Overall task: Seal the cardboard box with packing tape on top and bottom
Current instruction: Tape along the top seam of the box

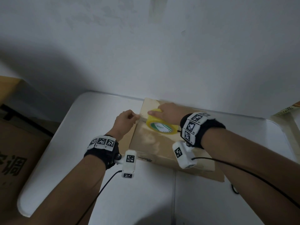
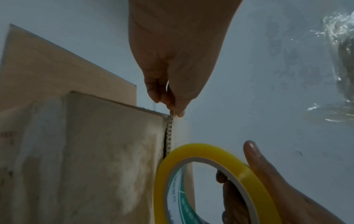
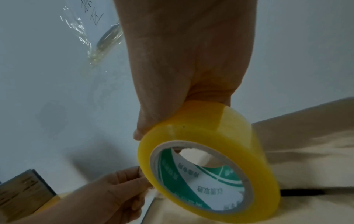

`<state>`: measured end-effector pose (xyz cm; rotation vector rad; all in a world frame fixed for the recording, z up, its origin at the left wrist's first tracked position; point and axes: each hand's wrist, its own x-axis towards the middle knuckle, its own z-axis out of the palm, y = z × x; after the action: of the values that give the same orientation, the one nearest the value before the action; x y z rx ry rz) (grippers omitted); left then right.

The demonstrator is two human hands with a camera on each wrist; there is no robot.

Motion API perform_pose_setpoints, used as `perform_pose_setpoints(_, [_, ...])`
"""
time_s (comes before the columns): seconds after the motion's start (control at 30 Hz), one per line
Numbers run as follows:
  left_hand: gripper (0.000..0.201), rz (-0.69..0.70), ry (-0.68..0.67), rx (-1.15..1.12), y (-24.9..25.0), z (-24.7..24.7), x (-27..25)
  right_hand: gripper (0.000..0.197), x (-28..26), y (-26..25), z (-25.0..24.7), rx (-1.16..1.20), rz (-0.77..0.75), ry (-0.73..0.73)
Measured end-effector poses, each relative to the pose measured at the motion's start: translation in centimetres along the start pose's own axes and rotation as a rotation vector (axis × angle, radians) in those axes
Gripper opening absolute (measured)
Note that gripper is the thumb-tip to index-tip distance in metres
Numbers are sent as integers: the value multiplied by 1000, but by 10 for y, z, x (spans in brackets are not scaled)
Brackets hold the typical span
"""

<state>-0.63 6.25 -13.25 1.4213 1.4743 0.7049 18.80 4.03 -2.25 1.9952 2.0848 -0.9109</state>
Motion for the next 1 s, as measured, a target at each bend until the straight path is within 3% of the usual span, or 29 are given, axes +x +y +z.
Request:
perform_pose_setpoints(0.17, [25, -19, -21, -28, -10, 3, 3, 42, 5, -5, -14, 180, 77, -100])
perform_pose_setpoints(0.3, [23, 23, 7, 22, -13, -3, 7, 50, 13, 0, -8, 72, -16, -64])
perform_pose_setpoints(0.43, [21, 89, 14, 160, -14, -8, 4, 65, 17, 3, 1, 63, -1, -22])
perform_pose_setpoints(0.53, [20, 76, 76, 183, -12, -22, 7, 63, 18, 2, 2, 60, 9, -14])
perform_pose_setpoints(0.6, [22, 47, 49, 177, -13, -31, 13, 61, 20, -4, 1, 29, 5, -22])
perform_pose_setpoints(0.77, [24, -77, -36, -12, -28, -23, 18, 67, 24, -17, 1, -13, 18, -18])
perform_pose_setpoints(1.0, [22, -140, -77, -143, -39, -23, 20, 63, 36, -25, 5, -42, 36, -25])
